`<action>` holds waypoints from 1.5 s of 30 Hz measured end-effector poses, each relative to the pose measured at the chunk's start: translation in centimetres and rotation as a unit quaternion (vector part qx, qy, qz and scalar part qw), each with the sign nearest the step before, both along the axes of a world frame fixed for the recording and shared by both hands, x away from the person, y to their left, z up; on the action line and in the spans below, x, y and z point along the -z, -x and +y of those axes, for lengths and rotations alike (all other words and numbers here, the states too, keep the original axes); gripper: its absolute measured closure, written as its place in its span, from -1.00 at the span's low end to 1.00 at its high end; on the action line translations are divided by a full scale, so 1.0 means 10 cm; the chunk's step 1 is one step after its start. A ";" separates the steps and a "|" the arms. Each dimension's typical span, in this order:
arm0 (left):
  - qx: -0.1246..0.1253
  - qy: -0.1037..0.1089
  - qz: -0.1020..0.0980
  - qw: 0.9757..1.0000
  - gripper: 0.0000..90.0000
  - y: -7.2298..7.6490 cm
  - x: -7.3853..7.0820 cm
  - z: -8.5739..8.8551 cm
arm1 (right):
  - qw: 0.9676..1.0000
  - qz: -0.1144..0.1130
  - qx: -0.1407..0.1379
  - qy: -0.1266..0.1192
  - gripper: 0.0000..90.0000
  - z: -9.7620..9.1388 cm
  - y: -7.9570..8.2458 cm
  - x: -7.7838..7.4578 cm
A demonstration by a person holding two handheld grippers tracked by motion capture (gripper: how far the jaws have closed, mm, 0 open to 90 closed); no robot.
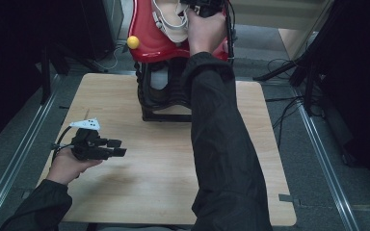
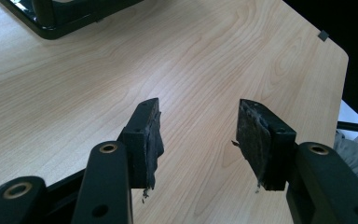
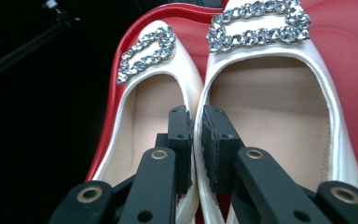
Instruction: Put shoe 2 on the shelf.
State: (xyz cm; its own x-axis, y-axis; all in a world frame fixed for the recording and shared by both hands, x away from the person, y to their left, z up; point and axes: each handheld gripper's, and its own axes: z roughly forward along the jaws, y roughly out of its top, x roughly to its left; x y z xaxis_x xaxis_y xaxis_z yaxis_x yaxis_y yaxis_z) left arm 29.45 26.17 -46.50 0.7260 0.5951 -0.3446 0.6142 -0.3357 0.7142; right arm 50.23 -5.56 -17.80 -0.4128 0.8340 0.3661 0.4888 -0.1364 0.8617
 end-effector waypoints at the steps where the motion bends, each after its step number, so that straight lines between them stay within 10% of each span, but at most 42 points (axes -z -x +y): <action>1: 0.001 0.000 0.000 1.000 0.11 0.00 0.00 0.00 | 1.000 -0.001 -0.002 0.002 0.82 -0.01 0.01 -0.01; 25: 0.003 -0.005 -0.002 1.000 0.11 -0.02 -0.01 -0.05 | 0.999 -0.023 -0.027 0.005 0.40 -0.49 0.14 -0.13; 45: 0.005 -0.009 -0.002 1.000 0.10 -0.04 0.01 -0.07 | 1.000 -0.013 -0.013 -0.019 0.25 -1.06 0.22 0.09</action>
State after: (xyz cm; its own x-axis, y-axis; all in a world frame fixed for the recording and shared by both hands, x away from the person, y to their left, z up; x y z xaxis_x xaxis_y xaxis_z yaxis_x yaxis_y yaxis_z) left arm 29.87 25.48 -46.57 0.7338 0.5939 -0.3298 0.6071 -0.3555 0.7107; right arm 48.01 -16.20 -18.65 -0.4441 0.8080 0.3873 0.4710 -0.1572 0.8680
